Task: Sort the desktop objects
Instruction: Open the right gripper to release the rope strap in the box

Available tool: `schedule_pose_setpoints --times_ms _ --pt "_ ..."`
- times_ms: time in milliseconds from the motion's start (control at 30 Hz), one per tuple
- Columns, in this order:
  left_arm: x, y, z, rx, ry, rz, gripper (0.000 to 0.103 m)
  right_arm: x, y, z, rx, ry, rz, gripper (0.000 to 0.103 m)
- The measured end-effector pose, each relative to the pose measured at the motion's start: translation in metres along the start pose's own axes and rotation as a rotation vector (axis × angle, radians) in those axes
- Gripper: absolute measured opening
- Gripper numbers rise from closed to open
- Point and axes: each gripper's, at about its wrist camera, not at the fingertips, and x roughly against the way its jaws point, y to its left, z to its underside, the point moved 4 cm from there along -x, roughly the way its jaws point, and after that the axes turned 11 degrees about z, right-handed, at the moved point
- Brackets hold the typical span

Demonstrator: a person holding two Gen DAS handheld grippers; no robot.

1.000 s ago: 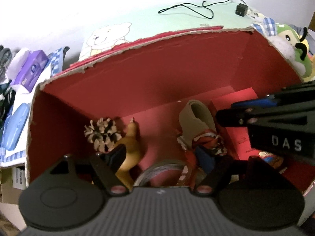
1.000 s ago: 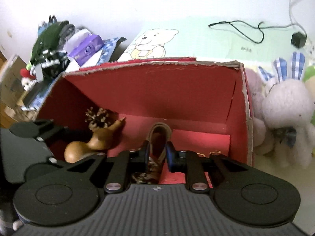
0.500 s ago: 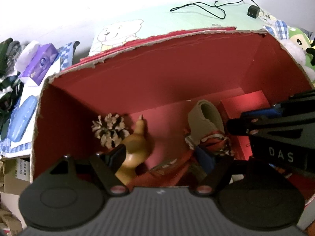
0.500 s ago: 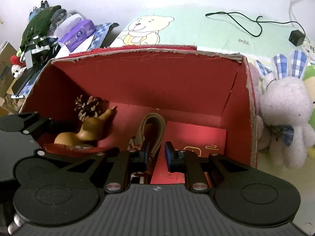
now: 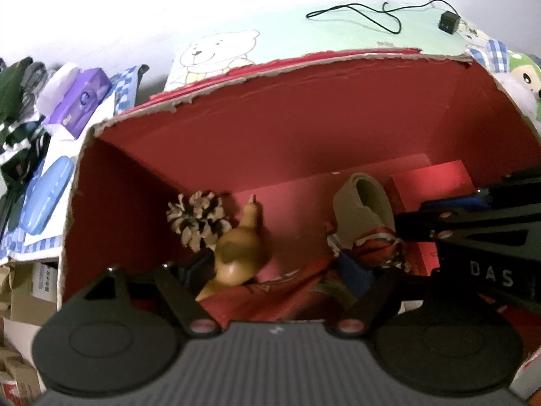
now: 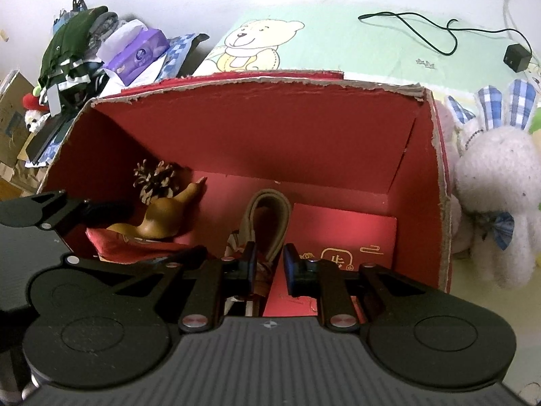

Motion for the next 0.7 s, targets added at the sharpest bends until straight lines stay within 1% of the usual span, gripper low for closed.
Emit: schedule_pose_setpoints --times_ms 267,367,533,700 --pt "-0.001 0.005 0.0 0.048 0.011 -0.028 0.087 0.006 -0.001 0.001 -0.024 -0.051 0.016 0.015" --pt "-0.001 0.007 0.0 0.071 0.013 -0.035 0.087 0.006 -0.001 0.0 -0.033 -0.057 0.017 0.015" --pt "0.0 0.012 0.001 0.133 0.005 -0.086 0.09 0.006 0.0 0.001 -0.03 -0.062 0.027 0.015" --pt "0.0 0.013 0.0 0.137 0.003 -0.091 0.091 0.007 -0.001 0.001 -0.041 -0.08 0.038 0.015"
